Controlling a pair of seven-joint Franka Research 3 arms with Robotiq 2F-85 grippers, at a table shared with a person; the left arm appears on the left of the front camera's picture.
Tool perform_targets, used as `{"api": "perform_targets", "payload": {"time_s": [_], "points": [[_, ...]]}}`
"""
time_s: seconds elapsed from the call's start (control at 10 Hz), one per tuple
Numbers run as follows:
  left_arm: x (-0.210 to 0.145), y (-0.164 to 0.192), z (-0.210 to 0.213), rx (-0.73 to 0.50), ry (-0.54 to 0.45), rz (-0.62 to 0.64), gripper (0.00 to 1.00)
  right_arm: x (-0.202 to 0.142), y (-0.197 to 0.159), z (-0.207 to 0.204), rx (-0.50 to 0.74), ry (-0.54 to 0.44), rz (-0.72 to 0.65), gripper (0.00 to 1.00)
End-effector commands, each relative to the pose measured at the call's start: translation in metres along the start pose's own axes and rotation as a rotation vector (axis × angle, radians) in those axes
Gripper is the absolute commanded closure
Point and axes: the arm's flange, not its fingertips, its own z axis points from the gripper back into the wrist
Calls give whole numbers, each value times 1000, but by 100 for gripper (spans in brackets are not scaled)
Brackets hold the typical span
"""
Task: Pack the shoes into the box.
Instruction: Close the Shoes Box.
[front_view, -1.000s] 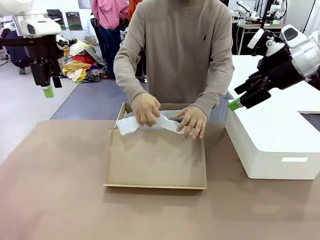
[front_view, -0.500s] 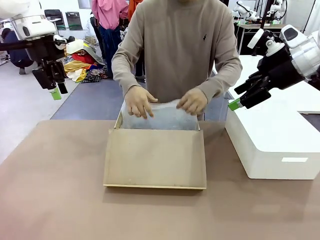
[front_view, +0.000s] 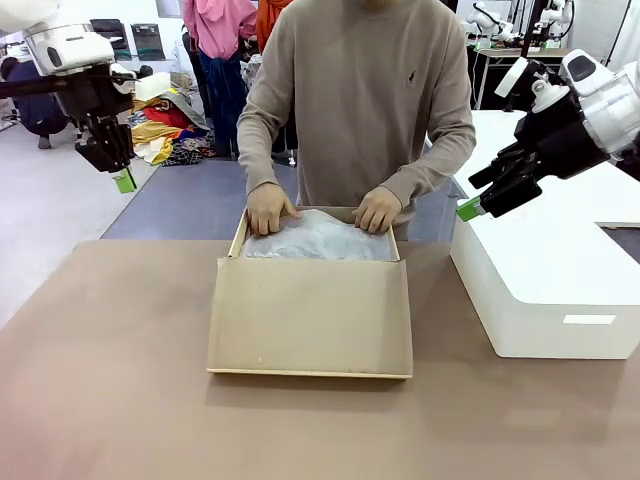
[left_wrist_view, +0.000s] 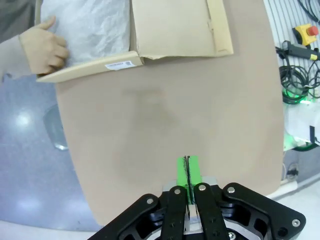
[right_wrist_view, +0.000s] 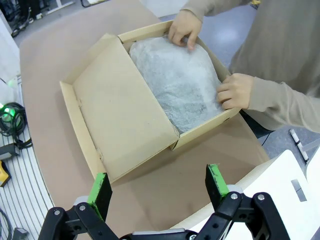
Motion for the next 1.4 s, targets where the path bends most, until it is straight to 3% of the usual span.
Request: {"api": "perform_targets", "payload": {"time_s": [0.0, 0.5, 0.7, 1.3], "points": [[5, 6, 8, -7, -30, -9, 100, 0, -3, -2, 13, -23, 11, 0], [-3, 15, -5, -72, -80, 144, 100, 0, -3, -2, 13, -23, 11, 0], [-14, 14, -25, -140, -165, 214, 100, 0, -3, -2, 13, -23, 11, 0], [-38, 15, -70, -219, -255, 273, 100, 0, -3, -2, 13, -23, 11, 0]]}}
